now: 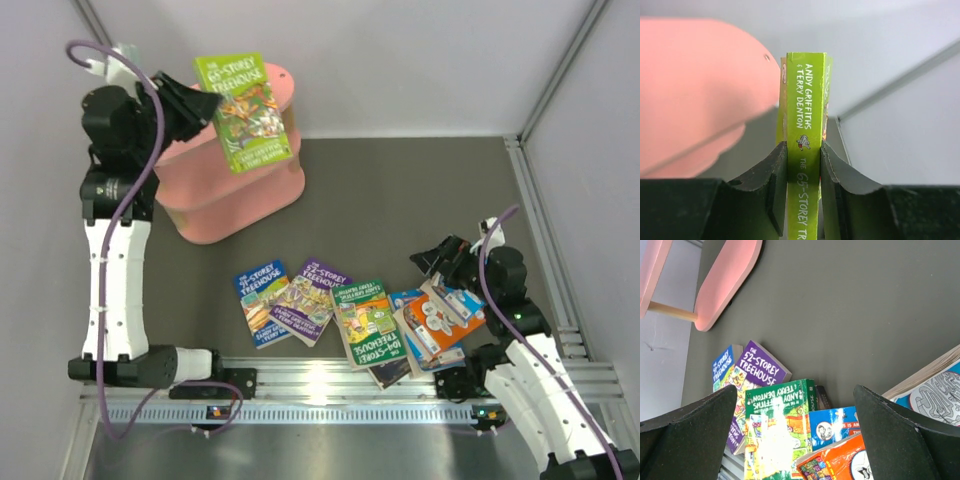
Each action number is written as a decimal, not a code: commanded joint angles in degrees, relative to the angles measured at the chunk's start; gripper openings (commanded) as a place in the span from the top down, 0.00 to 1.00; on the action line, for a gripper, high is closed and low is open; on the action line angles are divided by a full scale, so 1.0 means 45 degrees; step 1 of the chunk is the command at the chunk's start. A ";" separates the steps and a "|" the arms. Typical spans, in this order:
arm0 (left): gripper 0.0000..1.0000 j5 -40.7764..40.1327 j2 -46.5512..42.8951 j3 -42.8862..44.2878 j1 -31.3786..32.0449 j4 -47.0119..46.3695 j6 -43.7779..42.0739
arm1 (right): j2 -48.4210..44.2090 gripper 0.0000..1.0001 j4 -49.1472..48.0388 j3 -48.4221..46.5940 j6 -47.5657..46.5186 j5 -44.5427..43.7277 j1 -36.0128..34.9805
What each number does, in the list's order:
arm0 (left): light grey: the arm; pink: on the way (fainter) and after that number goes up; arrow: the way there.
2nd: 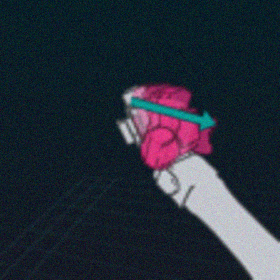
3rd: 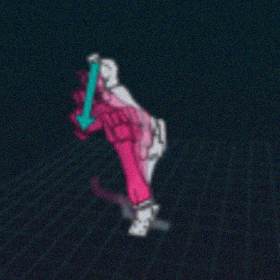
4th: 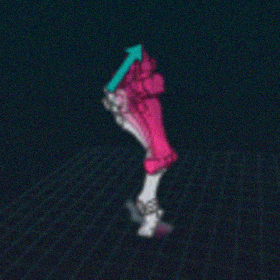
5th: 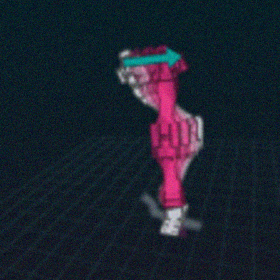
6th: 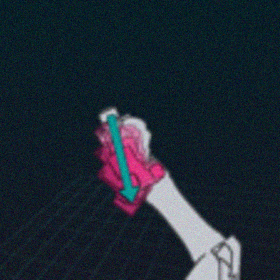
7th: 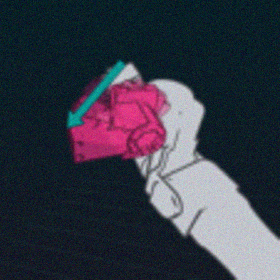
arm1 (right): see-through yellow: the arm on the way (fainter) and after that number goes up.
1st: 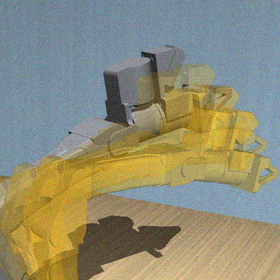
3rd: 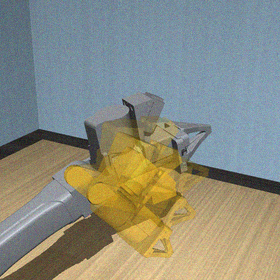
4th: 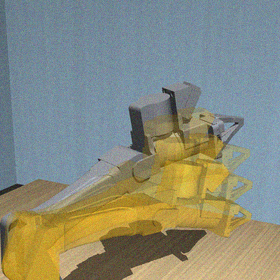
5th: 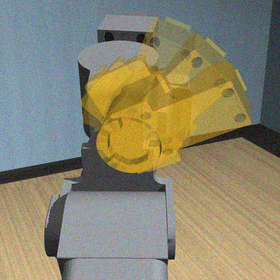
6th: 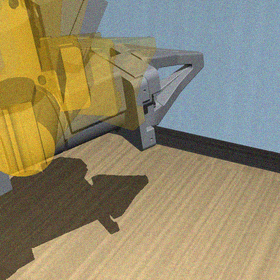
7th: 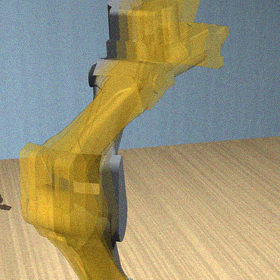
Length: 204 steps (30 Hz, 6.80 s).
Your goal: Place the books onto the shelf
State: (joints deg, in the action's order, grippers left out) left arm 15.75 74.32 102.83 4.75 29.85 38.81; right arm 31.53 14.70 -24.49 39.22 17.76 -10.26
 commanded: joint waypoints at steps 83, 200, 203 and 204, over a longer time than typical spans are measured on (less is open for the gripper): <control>0.01 -0.0275 0.3017 0.2345 -0.7717 0.2293 -0.2452 | 0.2252 0.00 -0.1802 0.0989 -0.0747 0.0741 -0.0376; 1.00 0.4021 -0.4016 -1.4103 0.5252 -0.4544 0.1162 | 0.5516 0.00 -0.1609 -0.1062 0.0599 -0.6757 -0.8774; 1.00 0.3650 -0.3920 -1.3107 0.5252 -0.3646 0.0733 | 0.4872 0.00 -0.0887 -0.0886 0.1282 -0.7850 -0.8794; 1.00 0.3591 -0.3900 -1.2872 0.5233 -0.3277 0.0635 | 0.4656 0.00 -0.0748 -0.0847 0.1419 -0.8259 -0.8774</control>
State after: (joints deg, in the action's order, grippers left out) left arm 31.35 58.24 39.35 28.14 14.00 43.75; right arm 55.70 8.47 -28.91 42.46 -12.99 -49.01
